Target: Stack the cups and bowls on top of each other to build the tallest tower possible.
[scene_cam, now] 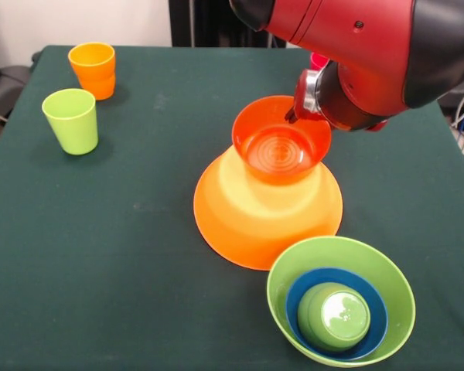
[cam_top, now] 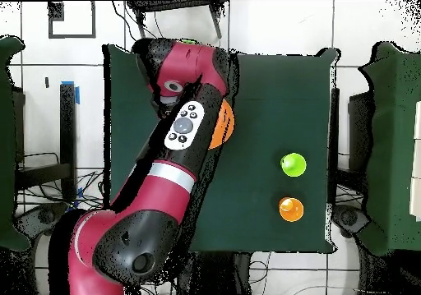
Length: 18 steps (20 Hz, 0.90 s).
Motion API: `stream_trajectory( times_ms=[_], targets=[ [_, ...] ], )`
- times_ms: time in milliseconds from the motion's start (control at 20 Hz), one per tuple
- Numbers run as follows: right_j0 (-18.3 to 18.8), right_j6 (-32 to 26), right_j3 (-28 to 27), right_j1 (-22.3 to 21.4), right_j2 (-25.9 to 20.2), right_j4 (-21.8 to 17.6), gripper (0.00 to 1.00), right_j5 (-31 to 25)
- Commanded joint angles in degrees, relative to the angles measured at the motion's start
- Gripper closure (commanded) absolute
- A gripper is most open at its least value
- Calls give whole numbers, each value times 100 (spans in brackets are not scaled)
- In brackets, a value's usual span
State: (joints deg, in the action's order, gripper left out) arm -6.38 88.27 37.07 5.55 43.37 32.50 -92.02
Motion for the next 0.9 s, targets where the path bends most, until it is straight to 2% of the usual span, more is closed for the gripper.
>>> stream_trajectory(
  times_ms=[50,150,350,500,900],
  targets=[
    [29,362,-203,-51,-591,-361,0,-378],
    [98,365,-408,79,-568,-336,0,-372],
    [70,327,-304,18,-598,-371,0,-217],
    [139,291,-515,99,-545,-377,0,-190],
    [205,304,-838,40,-350,-440,0,-502]
  ],
)
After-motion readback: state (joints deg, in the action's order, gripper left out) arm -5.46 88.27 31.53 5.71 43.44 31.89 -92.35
